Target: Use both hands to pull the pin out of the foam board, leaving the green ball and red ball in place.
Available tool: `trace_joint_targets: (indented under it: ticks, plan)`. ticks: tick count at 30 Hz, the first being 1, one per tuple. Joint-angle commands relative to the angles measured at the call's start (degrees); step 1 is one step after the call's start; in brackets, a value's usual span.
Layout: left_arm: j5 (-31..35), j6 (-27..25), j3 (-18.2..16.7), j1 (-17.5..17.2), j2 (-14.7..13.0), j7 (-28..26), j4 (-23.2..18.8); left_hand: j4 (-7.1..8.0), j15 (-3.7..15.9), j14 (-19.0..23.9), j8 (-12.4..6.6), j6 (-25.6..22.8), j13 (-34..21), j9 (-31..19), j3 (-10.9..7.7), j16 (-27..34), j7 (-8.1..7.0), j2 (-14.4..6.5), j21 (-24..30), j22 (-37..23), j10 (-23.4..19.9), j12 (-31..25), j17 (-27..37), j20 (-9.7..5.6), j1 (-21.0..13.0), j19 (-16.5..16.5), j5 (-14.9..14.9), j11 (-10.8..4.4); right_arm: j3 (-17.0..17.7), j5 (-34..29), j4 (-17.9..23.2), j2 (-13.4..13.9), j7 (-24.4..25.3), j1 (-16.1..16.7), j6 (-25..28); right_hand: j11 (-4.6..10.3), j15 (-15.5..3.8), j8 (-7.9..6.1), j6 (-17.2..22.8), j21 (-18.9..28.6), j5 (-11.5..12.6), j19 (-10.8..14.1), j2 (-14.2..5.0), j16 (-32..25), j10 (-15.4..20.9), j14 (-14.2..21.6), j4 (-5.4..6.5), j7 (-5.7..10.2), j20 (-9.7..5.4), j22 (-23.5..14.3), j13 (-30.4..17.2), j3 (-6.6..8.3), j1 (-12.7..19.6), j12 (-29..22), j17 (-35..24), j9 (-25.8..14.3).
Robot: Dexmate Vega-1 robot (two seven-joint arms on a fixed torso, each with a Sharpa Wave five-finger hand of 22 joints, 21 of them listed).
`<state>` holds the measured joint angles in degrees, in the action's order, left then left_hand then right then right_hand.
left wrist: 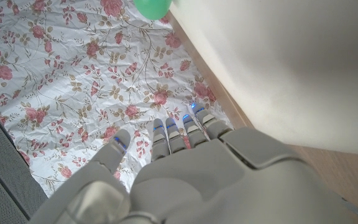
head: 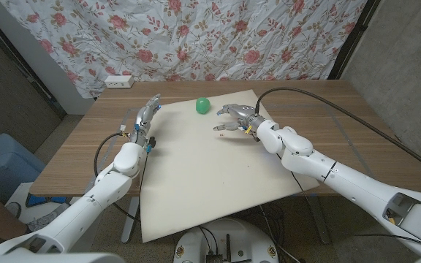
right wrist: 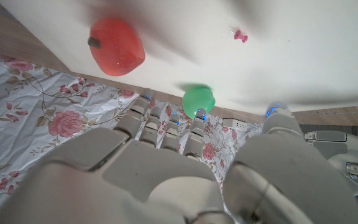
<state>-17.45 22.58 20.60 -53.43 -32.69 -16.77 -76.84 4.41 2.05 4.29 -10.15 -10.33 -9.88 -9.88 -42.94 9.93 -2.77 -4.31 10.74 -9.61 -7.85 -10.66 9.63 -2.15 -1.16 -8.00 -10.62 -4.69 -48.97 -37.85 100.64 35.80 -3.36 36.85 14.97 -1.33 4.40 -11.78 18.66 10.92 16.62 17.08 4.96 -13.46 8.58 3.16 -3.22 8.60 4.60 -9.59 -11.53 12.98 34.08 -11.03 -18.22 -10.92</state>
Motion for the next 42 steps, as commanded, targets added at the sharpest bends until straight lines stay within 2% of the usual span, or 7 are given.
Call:
trace_joint_targets:
  ticks: [1, 3, 6, 11, 22, 37, 42]
  plan:
    - [0.44, 2.31, -0.14, 0.72, 1.16, -1.16, 1.44, -0.04, 2.29, 0.02, -0.05, 0.03, -0.12, -0.13, -0.41, -0.08, 0.01, -4.25, -0.03, -0.12, 0.31, 0.03, -0.06, -3.94, -0.32, 0.10, -0.11, 0.03, 4.58, 5.39, 0.66, 1.53, 5.96, 3.79, -2.03, -0.35, -0.23, 0.77, -1.93, 0.41, 0.09, 0.98, -0.78, -0.02, -0.16, -0.08, 0.18, 0.06, -0.29, -0.17, -0.07, 0.19, -0.20, -0.26, -0.14, 0.07]
    - [-0.41, 2.39, -0.19, 0.72, 1.34, -0.48, 1.62, -0.05, 2.28, 0.05, -0.07, 0.02, -0.12, -0.13, -0.42, -0.06, 0.05, -4.24, -0.01, -0.12, 0.31, 0.02, -0.06, -3.90, -0.31, 0.07, -0.10, 0.03, 5.35, 6.79, 0.45, 1.47, 7.05, 4.33, -2.61, -0.46, -0.21, 1.27, -3.35, 0.38, -0.08, 1.11, -1.01, 0.01, -0.49, -0.06, 0.21, 0.05, -0.37, -0.16, -0.01, 0.13, -0.43, -0.13, -0.06, 0.11]
    - [-0.51, 1.27, 0.06, 0.83, 0.25, 0.88, 1.16, -0.05, 2.21, 0.02, -0.06, 0.07, -0.12, -0.13, -0.44, -0.06, 0.08, -4.27, 0.00, -0.12, 0.35, 0.02, -0.05, -3.84, -0.30, 0.07, -0.10, 0.04, 6.40, 8.55, 0.11, 1.33, 8.81, 5.06, -3.25, -0.53, -0.63, 1.35, -3.78, 0.37, -0.28, 1.25, -1.33, 0.08, -0.42, -0.19, 0.40, -0.06, -0.86, -0.14, 0.04, 0.06, -0.86, -0.15, -0.01, 0.15]
    - [-2.78, 0.94, -0.55, 0.78, 0.67, 1.74, 1.01, -0.08, 2.11, 0.00, -0.09, 0.09, -0.12, -0.13, -0.57, -0.04, 0.28, -4.46, 0.02, -0.13, 0.41, 0.01, -0.05, -3.73, -0.36, 0.08, -0.12, 0.38, 8.15, 11.91, -0.53, 1.38, 11.14, 6.10, -4.83, -0.84, -0.91, 1.34, -4.16, 0.38, -0.76, 1.52, -2.28, 0.04, 0.09, -0.07, 1.03, -0.27, -1.30, -0.13, 0.12, -0.01, -1.92, -0.34, 0.02, 0.18]
    - [-3.17, 1.12, -0.34, 1.50, 0.05, 3.39, 2.48, -0.45, 1.83, -0.05, -0.02, 0.41, -0.12, -0.12, -0.85, -0.04, 0.48, -4.65, 0.07, -0.13, 0.69, 0.05, -0.11, -3.54, -0.61, 0.08, -0.13, 0.58, 11.46, 20.50, -2.79, 1.91, 12.22, 7.27, -8.80, -0.71, -1.81, 1.44, -5.23, 0.21, -2.03, 1.61, -3.58, 0.11, 0.69, -0.04, 2.30, -0.94, -1.84, -0.08, 0.29, -0.52, -4.45, -0.47, 0.17, 0.29]
    - [-2.72, -0.69, -0.53, 0.63, -0.62, 1.71, 0.74, -1.02, 1.70, 0.30, -0.07, 0.60, -0.13, -0.13, -1.27, 0.07, 0.86, -5.05, 0.15, -0.13, 0.70, -0.04, -0.18, -3.13, -1.05, -0.02, -0.13, 0.83, 15.76, 28.94, -1.55, 2.89, 15.16, 11.16, -10.03, -0.31, -2.22, 1.74, -7.24, -0.14, -3.39, 1.09, -5.10, 0.35, 0.91, -0.30, 2.84, -1.79, -2.41, -0.02, 0.45, -0.59, -5.89, -0.40, 0.50, 0.44]
    - [-3.36, 0.52, -0.74, 0.51, -0.15, 2.06, 1.14, -1.31, 1.62, 0.48, -0.15, 0.48, -0.13, -0.13, -1.44, 0.10, 1.05, -5.14, 0.23, -0.14, 0.55, -0.12, -0.21, -2.91, -1.24, -0.21, -0.11, 0.90, 16.85, 31.43, -1.18, 3.03, 15.85, 12.18, -10.38, -0.22, -2.43, 1.54, -7.13, -0.23, -3.85, 0.89, -5.86, 0.37, 1.05, -0.34, 3.15, -1.98, -2.60, -0.01, 0.48, -0.55, -6.46, -0.41, 0.55, 0.47]
